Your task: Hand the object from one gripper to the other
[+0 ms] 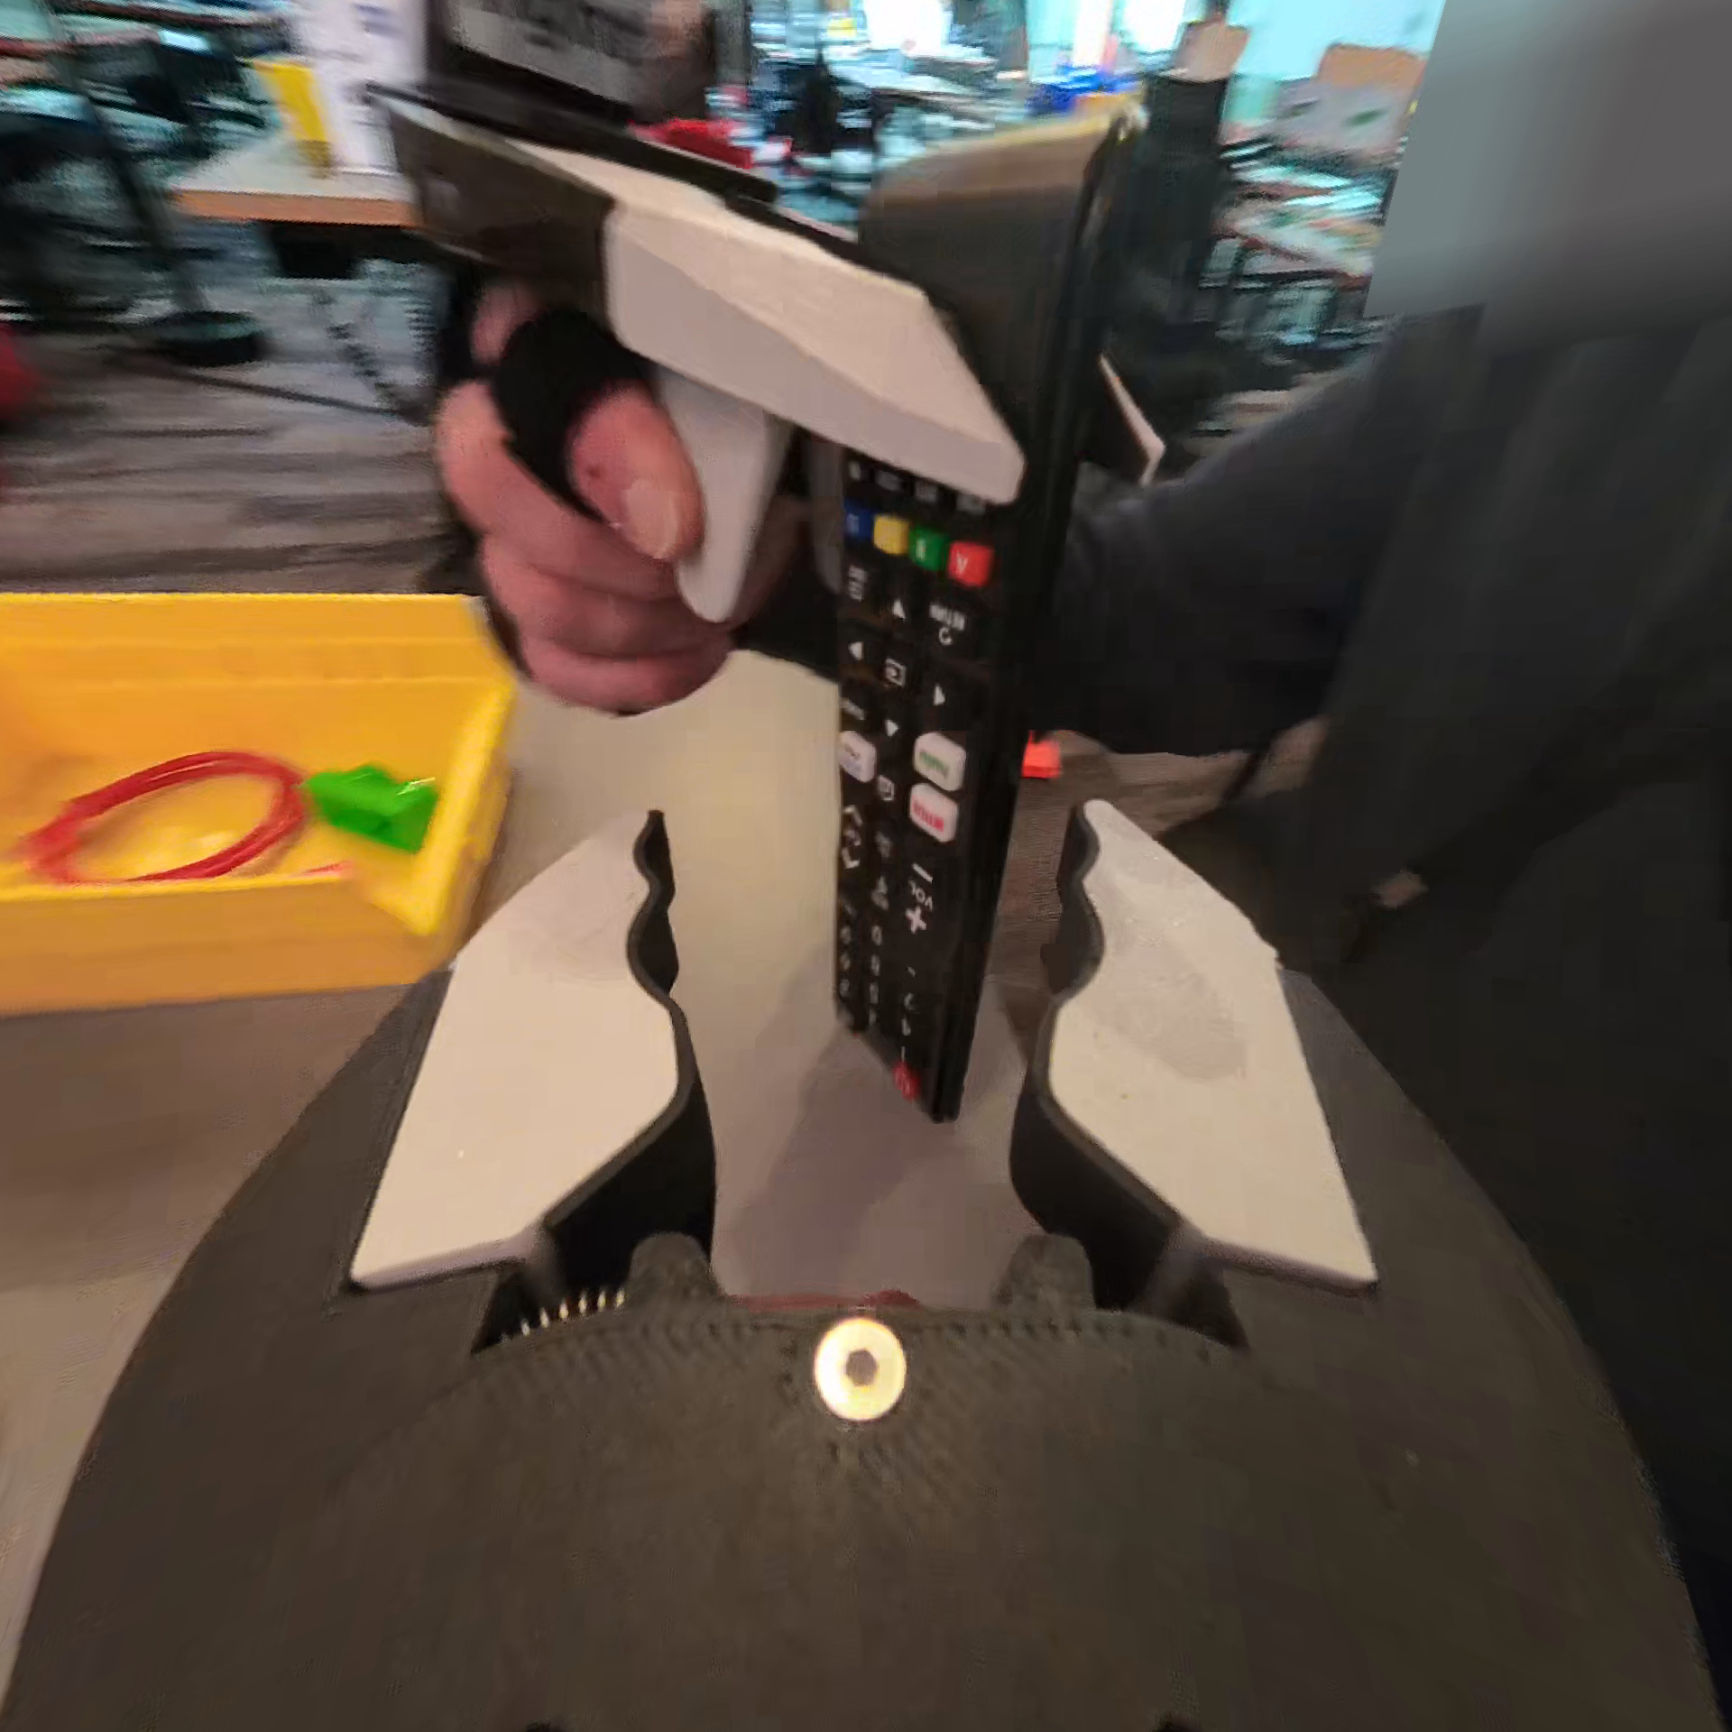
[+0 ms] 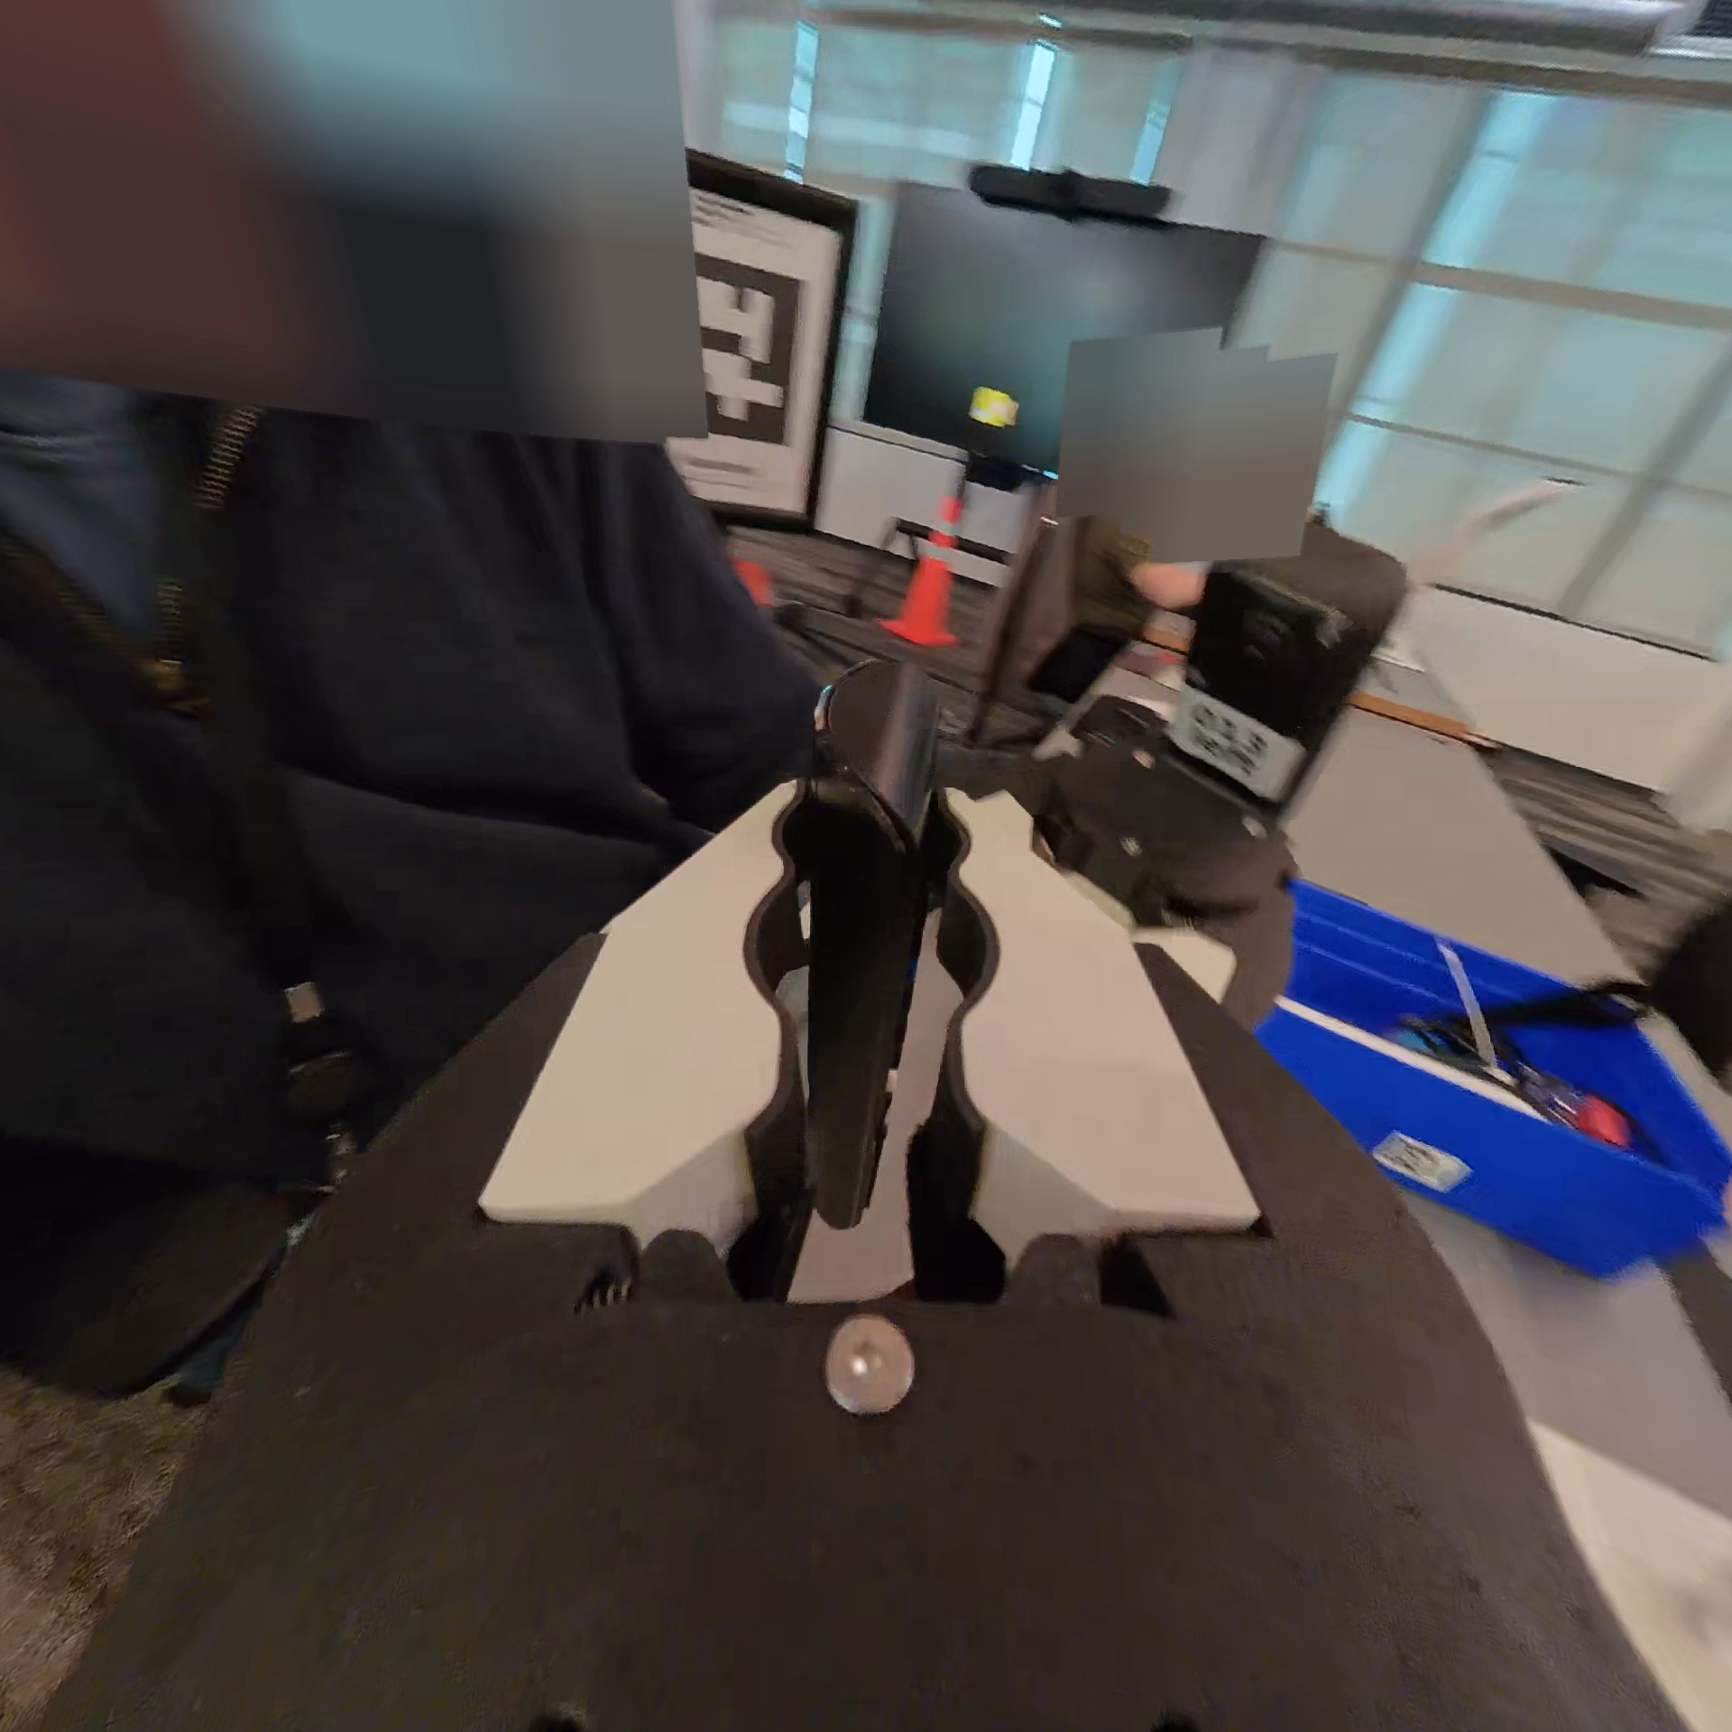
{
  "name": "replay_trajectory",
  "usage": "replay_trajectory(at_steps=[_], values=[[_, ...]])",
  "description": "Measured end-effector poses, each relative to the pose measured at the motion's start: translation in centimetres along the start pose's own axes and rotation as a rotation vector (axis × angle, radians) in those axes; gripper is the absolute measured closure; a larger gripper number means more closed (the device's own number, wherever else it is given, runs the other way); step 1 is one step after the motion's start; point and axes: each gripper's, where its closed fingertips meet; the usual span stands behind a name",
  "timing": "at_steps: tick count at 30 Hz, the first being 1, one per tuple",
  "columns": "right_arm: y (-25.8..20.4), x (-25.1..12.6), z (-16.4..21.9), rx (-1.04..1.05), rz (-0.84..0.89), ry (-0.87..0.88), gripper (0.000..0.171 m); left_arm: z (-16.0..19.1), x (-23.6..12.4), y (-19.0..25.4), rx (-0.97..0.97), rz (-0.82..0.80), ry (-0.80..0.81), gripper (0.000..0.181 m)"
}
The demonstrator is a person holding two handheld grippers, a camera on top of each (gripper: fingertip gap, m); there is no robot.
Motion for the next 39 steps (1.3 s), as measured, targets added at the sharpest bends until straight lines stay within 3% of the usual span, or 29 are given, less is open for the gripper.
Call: replay_trajectory(at_steps=[4, 7, 11, 18, 22, 27, 34, 39], values=[[-1.5, 1.2, -0.3, 0.012, -0.171, 0.05, 0.149, 1.7, 2.4, 3.9, -0.034, 0.312, -0.093, 0.099], [-2.3, 1.3, -0.6, 0.046, -0.274, 0.108, 0.149, 3.3, 3.8, 6.0, -0.019, 0.445, -0.167, 0.116], [-2.7, 1.0, -0.5, 0.078, -0.322, 0.157, 0.148, 3.7, 5.0, 6.0, 0.014, 0.438, -0.135, 0.12], [-1.4, 0.8, 0.0, 0.089, -0.24, 0.167, 0.148, 3.3, 5.1, 4.6, 0.017, 0.334, -0.071, 0.122], [0.2, 0.7, 0.6, 0.085, -0.118, 0.113, 0.132, 3.0, 5.1, 3.5, 0.034, 0.251, -0.046, 0.122], [2.4, -0.8, 1.4, -0.001, 0.171, -0.07, 0.115, 1.9, 4.2, 2.0, 0.02, 0.149, 0.037, 0.122], [0.0, -3.9, 4.0, -0.406, 0.591, -0.484, 0.107, -1.3, 2.0, 0.9, -0.057, 0.101, 0.236, 0.122], [-1.1, -3.4, 7.0, -0.725, 0.767, -0.77, 0.085, -4.1, 0.8, 0.8, -0.14, 0.131, 0.41, 0.122]])
Point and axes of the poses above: each gripper's, where its closed fingertips meet, x out along the fingers, z out of its underside, y = z × x across the jaws, and after that the axes turned 15 degrees about -x, right-handed
